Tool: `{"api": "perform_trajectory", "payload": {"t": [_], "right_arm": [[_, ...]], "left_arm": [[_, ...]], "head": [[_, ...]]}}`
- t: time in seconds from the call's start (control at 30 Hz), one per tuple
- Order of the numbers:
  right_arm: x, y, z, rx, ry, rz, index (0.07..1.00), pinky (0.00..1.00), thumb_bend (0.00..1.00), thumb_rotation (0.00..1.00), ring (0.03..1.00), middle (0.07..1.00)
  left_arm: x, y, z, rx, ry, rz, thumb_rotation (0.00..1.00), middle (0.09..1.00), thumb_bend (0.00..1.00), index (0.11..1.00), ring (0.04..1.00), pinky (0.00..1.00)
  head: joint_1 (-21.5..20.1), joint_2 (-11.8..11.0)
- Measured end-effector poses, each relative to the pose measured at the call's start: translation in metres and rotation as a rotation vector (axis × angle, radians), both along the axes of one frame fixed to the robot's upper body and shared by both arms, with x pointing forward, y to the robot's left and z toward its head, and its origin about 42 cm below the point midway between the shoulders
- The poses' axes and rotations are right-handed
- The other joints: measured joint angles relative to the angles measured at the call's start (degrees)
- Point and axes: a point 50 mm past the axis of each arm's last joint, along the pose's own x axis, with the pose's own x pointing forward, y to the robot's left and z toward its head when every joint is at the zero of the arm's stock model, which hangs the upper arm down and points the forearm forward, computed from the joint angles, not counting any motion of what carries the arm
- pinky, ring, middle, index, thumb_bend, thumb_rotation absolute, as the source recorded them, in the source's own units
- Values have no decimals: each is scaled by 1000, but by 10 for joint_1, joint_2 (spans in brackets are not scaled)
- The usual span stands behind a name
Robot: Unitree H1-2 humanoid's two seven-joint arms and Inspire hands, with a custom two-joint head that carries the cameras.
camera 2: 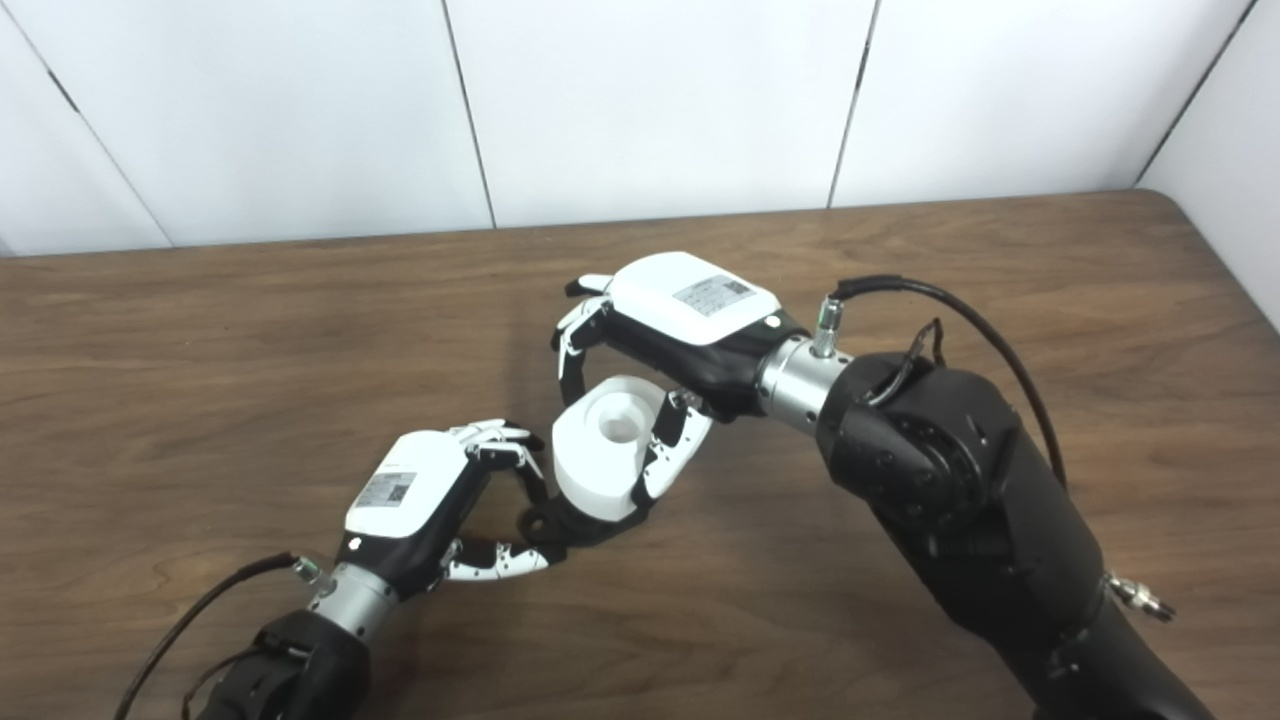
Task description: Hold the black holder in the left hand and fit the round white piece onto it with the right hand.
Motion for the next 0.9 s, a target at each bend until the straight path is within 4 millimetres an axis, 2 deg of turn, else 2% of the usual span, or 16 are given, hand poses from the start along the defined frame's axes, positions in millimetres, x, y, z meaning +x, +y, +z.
{"api": "perform_trajectory", "payload": {"t": [0.47, 0.9], "right_arm": [[1, 0, -15, -12, 37, 3, 484, 725, 523, 133, 953, 810], [-3, 10, -20, 10, 45, 23, 484, 708, 523, 132, 962, 812]], "left_arm": [[-1, -8, 0, -10, 4, 2, 54, 779, 521, 487, 852, 824], [0, -10, 0, -7, 6, 6, 55, 781, 521, 487, 851, 810]], "head": [[8, 3], [13, 7]]}}
